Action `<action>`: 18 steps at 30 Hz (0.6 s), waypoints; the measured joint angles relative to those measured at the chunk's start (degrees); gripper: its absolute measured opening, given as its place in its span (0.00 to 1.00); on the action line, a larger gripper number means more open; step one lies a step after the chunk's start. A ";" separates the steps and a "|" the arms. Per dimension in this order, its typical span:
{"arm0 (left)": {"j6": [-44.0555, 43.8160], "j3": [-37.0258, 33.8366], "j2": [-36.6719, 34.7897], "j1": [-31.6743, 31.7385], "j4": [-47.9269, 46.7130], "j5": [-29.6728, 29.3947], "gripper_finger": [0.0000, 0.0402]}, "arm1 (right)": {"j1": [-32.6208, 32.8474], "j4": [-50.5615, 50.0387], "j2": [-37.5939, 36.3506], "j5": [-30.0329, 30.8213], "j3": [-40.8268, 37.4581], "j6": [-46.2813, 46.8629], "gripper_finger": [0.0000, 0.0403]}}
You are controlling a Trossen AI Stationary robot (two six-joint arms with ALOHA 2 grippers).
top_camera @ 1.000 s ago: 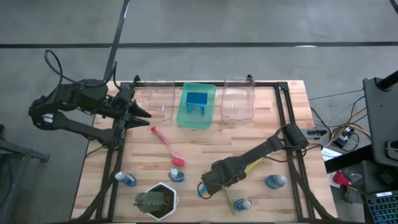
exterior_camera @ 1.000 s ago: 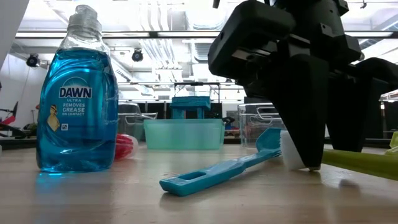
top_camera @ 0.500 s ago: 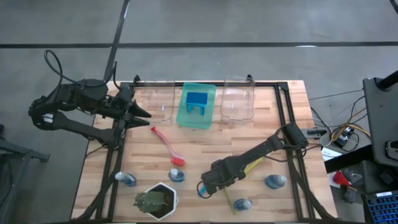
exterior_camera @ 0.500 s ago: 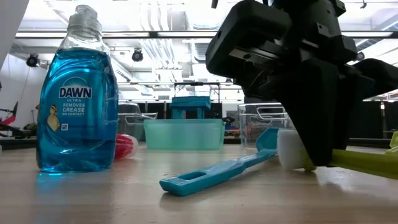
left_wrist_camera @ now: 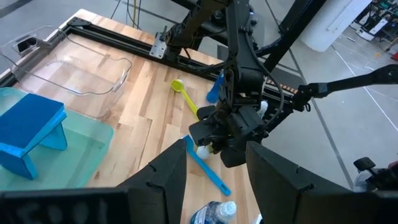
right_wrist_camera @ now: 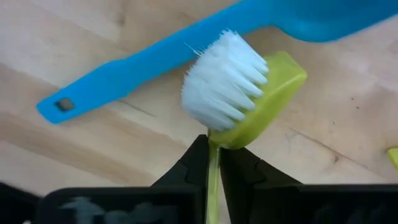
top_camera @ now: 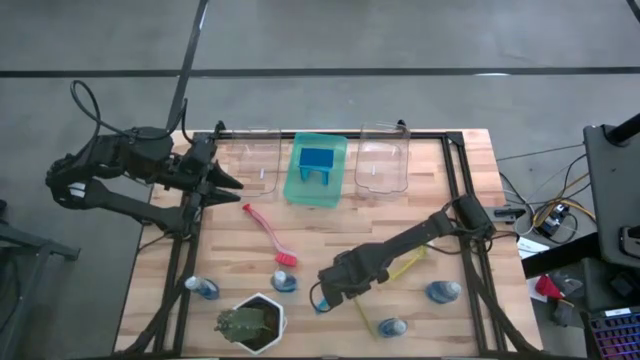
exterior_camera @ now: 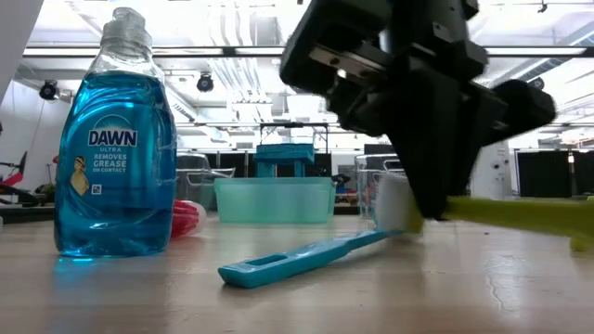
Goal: Pick & Place Kitchen Sink Supplies
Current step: Put the bottom light green dish brush into the right transparent bin
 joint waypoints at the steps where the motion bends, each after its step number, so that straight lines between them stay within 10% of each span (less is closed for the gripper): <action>1: 0.00 0.00 0.00 0.02 0.00 0.00 0.39 | -0.33 -0.26 -0.13 0.01 0.43 -0.64 0.05; 18: 0.52 0.00 0.00 0.02 0.00 0.00 0.39 | -8.80 -14.39 -2.77 1.48 11.38 -12.26 0.06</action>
